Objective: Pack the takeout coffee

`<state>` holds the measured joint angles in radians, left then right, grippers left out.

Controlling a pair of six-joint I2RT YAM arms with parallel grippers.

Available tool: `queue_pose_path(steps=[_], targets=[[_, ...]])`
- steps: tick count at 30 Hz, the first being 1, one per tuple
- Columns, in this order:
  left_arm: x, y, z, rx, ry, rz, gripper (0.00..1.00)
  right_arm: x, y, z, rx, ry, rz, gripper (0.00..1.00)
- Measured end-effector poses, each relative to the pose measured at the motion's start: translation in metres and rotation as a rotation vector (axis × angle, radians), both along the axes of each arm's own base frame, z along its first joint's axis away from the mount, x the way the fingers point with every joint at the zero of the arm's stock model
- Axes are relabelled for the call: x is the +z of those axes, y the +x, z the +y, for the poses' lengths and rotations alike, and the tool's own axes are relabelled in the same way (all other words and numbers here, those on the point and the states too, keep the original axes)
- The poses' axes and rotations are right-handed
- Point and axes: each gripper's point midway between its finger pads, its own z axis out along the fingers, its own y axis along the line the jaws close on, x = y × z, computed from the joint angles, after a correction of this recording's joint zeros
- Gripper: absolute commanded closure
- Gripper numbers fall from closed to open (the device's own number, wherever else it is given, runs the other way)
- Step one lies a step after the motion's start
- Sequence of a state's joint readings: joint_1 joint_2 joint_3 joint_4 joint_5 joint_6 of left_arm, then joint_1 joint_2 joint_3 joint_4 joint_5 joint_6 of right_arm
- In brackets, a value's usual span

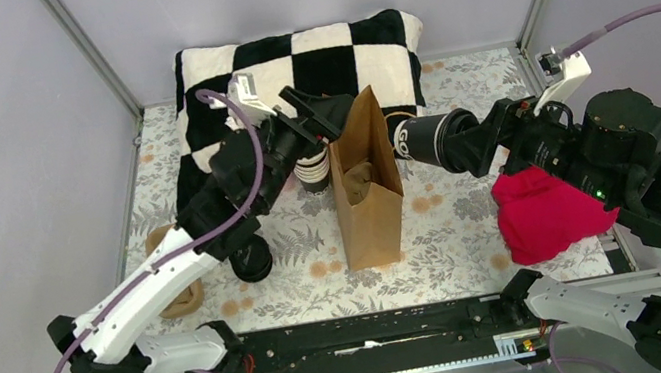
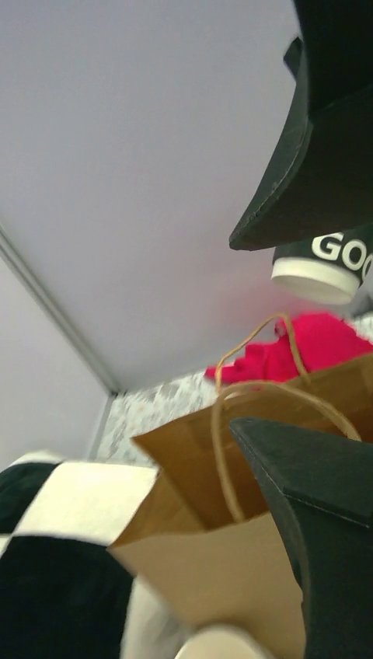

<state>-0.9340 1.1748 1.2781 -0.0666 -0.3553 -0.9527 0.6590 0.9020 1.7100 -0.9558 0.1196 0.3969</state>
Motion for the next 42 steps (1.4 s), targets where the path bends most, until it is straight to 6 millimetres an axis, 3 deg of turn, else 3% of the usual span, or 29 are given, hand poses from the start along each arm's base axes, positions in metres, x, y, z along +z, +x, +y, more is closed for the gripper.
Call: queue_pose_path(steps=[5,10,13,18,21,23,27,31,39,42], targets=[[0.016,0.011,0.016,0.073,0.242,-0.068,0.09,0.000,-0.001,0.002,0.013,0.002,-0.001,0.16],[0.012,0.039,0.018,0.124,0.509,-0.049,0.04,0.000,-0.001,0.002,0.019,-0.003,-0.003,0.16],[0.001,0.061,0.011,0.133,0.625,-0.002,0.10,0.000,-0.001,0.002,0.020,-0.004,-0.005,0.16],[-0.063,0.085,0.012,0.097,0.788,0.146,0.19,-0.001,-0.004,0.003,0.029,-0.003,-0.003,0.16],[-0.090,0.096,0.022,0.081,0.837,0.220,0.22,-0.001,-0.005,0.002,0.030,-0.001,-0.006,0.16],[-0.099,0.101,0.026,0.075,0.849,0.248,0.31,0.000,-0.006,0.001,0.030,0.001,-0.009,0.16],[-0.111,0.107,0.031,0.051,0.862,0.283,0.46,0.001,-0.007,0.000,0.030,0.004,-0.013,0.16],[-0.112,0.105,0.027,0.011,0.863,0.285,0.55,0.001,-0.008,0.000,0.034,0.006,-0.014,0.16],[-0.113,0.103,0.022,-0.020,0.865,0.289,0.60,0.000,-0.008,0.001,0.038,0.005,-0.010,0.16],[-0.119,0.105,0.021,-0.026,0.883,0.298,0.68,0.000,-0.008,0.002,0.043,0.005,-0.009,0.16]])
